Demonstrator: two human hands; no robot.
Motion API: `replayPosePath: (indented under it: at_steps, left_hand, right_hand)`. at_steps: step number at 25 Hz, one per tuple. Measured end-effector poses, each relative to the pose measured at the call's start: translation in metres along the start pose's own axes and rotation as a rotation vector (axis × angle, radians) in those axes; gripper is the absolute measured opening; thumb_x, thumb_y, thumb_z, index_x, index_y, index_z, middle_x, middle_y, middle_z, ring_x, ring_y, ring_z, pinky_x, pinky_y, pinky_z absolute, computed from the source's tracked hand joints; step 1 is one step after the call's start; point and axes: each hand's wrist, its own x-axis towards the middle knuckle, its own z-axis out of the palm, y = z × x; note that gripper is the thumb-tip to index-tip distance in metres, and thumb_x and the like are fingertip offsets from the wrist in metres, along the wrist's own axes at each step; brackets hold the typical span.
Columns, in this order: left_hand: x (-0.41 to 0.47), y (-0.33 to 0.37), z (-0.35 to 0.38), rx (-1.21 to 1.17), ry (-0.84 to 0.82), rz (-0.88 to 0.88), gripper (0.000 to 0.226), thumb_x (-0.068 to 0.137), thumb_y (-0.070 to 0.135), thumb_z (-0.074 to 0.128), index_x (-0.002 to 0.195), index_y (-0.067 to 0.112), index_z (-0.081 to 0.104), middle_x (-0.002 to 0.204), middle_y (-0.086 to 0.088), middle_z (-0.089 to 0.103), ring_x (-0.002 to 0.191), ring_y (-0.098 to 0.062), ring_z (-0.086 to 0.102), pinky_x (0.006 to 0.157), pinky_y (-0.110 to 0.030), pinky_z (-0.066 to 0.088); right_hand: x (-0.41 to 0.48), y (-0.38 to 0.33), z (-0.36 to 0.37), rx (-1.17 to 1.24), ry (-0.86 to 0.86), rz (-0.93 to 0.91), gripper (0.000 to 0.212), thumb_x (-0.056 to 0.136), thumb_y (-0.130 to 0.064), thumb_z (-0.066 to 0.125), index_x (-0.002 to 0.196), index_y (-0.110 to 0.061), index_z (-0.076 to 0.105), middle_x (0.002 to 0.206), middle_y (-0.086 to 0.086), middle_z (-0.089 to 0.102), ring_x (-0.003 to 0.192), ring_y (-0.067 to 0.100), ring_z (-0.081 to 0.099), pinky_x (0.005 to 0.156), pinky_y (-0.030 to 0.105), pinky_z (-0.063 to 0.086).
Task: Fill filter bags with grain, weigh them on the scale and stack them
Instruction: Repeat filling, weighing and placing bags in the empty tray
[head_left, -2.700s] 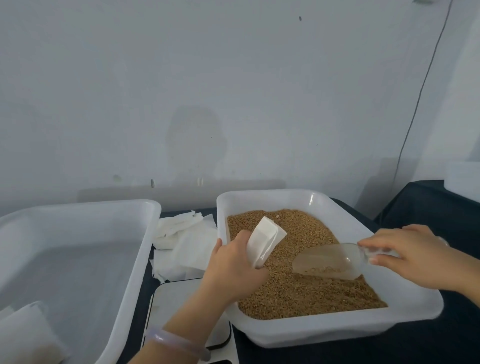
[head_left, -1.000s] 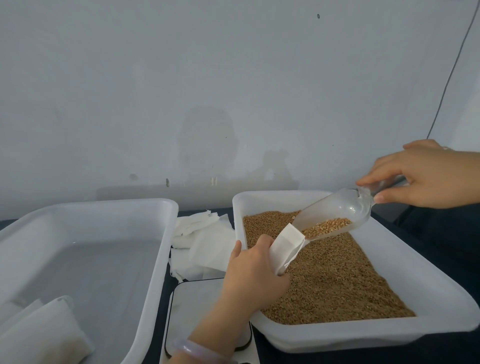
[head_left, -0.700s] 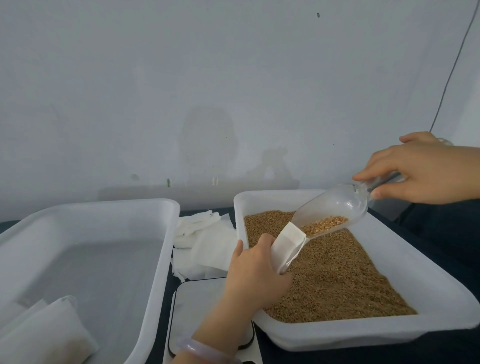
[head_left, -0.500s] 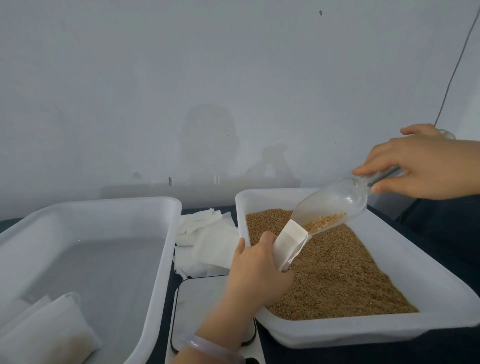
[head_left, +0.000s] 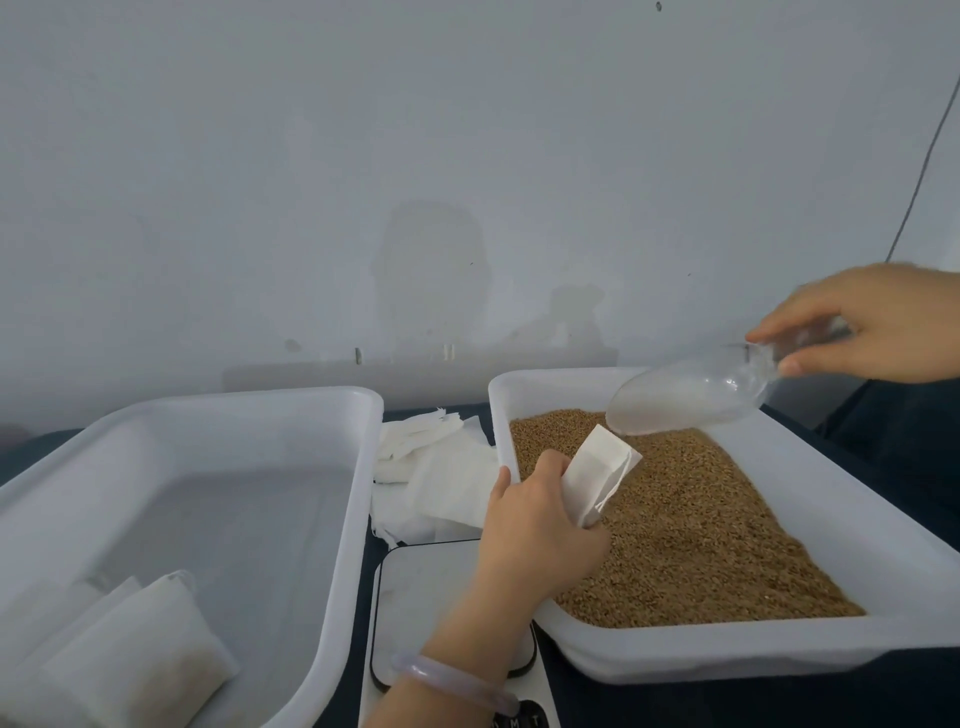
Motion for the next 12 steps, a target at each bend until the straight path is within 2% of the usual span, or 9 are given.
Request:
replayPosePath:
  at_steps: [2,4,5,7,9,11,12]
  left_hand:
    - [-0.002,0.0,-0.001,-0.158,0.022,-0.059,0.029,0.075,0.025,0.064,0.092,0.025,0.041,0.073,0.007,0.048,0.071,-0.005,0.047,0.091,-0.04,0.046]
    - [-0.005,0.002,-0.008,-0.347,0.022,-0.13,0.032,0.072,0.023,0.069,0.094,0.026,0.046,0.084,0.001,0.055,0.08,-0.015,0.056,0.072,-0.035,0.052]
    - [-0.006,0.003,-0.014,-0.432,0.013,-0.151,0.034,0.071,0.021,0.071,0.096,0.026,0.049,0.087,0.0,0.058,0.08,-0.016,0.059,0.067,-0.034,0.054]
    - [-0.009,0.002,-0.028,-0.498,0.009,-0.158,0.036,0.071,0.018,0.074,0.098,0.027,0.052,0.085,0.004,0.06,0.078,-0.011,0.061,0.068,-0.032,0.055]
    - [-0.012,-0.003,-0.047,-0.485,0.001,-0.134,0.036,0.072,0.014,0.075,0.096,0.028,0.053,0.082,0.008,0.058,0.077,-0.008,0.059,0.069,-0.028,0.053]
    - [-0.017,-0.01,-0.068,-0.496,-0.038,-0.104,0.037,0.072,0.009,0.075,0.099,0.025,0.055,0.082,0.008,0.061,0.074,-0.003,0.061,0.066,-0.023,0.055]
    - [-0.02,-0.012,-0.077,-0.498,-0.069,-0.087,0.038,0.073,0.006,0.074,0.102,0.023,0.056,0.084,0.006,0.063,0.071,0.001,0.062,0.064,-0.019,0.054]
  right_hand:
    - [-0.005,0.008,0.028,0.137,-0.126,0.102,0.016,0.075,-0.053,0.063,0.09,-0.052,0.059,0.098,-0.029,0.062,0.093,-0.006,0.056,0.088,0.028,0.043]
    - [-0.014,-0.002,0.074,0.174,-0.252,0.119,0.015,0.08,-0.052,0.059,0.093,-0.046,0.056,0.1,-0.02,0.062,0.093,-0.002,0.058,0.085,0.023,0.047]
    - [-0.018,-0.013,0.098,0.196,-0.304,0.119,0.011,0.084,-0.047,0.059,0.094,-0.044,0.055,0.1,-0.018,0.062,0.092,0.0,0.06,0.082,0.023,0.049]
    - [-0.022,-0.036,0.134,0.213,-0.414,0.117,0.01,0.087,-0.041,0.06,0.095,-0.041,0.055,0.1,-0.018,0.061,0.09,0.0,0.06,0.081,0.022,0.051]
    - [-0.018,-0.056,0.146,0.134,-0.494,0.118,0.01,0.087,-0.041,0.062,0.093,-0.04,0.055,0.104,-0.017,0.06,0.091,-0.001,0.057,0.084,0.022,0.049]
    - [-0.012,-0.076,0.135,0.13,-0.428,0.111,0.023,0.083,-0.048,0.064,0.101,-0.039,0.054,0.116,-0.021,0.056,0.1,-0.002,0.056,0.091,0.022,0.046]
    - [-0.008,-0.089,0.125,0.262,-0.328,0.079,0.039,0.077,-0.056,0.066,0.11,-0.041,0.051,0.119,-0.026,0.052,0.107,-0.003,0.054,0.096,0.021,0.044]
